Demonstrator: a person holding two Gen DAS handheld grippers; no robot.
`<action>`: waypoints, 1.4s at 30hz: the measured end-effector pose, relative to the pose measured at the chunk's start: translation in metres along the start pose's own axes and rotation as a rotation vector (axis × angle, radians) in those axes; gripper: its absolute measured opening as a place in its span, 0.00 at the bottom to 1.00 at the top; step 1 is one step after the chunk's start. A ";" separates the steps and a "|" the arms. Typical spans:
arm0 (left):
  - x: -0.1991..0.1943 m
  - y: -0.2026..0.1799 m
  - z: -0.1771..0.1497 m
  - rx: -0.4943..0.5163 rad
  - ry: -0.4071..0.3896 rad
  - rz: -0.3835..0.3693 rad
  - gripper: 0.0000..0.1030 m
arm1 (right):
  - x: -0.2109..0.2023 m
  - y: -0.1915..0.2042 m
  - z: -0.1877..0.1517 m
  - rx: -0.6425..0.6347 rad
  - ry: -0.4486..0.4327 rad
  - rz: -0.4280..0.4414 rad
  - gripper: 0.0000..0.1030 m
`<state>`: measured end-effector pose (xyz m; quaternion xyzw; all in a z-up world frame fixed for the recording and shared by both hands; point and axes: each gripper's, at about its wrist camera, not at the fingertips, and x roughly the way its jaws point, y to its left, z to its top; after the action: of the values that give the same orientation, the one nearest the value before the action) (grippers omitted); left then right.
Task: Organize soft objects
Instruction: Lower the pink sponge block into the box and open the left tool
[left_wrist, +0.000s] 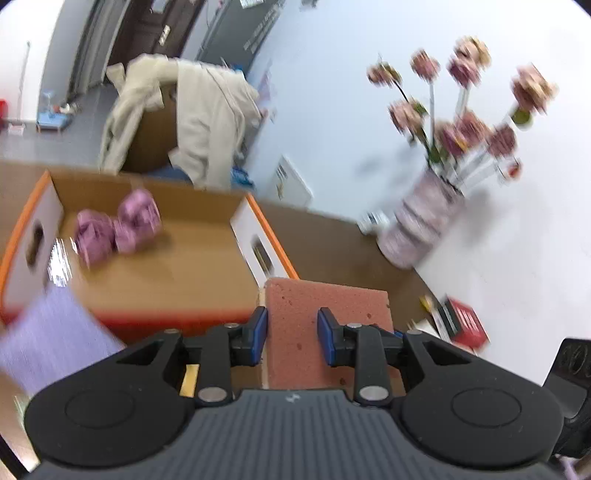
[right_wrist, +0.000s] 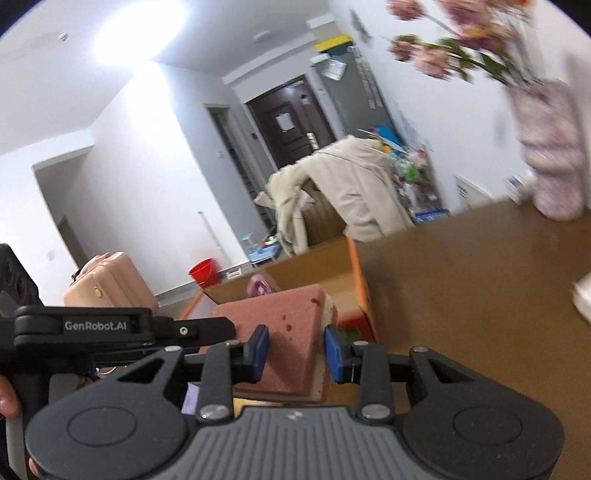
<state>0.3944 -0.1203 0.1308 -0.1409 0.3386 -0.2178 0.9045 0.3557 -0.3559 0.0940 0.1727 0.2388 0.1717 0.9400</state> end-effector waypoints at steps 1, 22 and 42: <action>0.008 0.008 0.016 -0.006 -0.014 0.006 0.28 | 0.014 0.003 0.014 -0.020 0.004 0.002 0.31; 0.208 0.141 0.086 -0.194 0.151 -0.042 0.31 | 0.261 -0.001 0.056 -0.304 0.227 -0.379 0.31; -0.044 0.045 0.102 0.177 -0.108 0.188 0.76 | 0.055 0.052 0.113 -0.356 0.068 -0.186 0.77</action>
<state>0.4471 -0.0490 0.2114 -0.0396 0.2804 -0.1533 0.9467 0.4460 -0.3152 0.1867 -0.0249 0.2513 0.1296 0.9589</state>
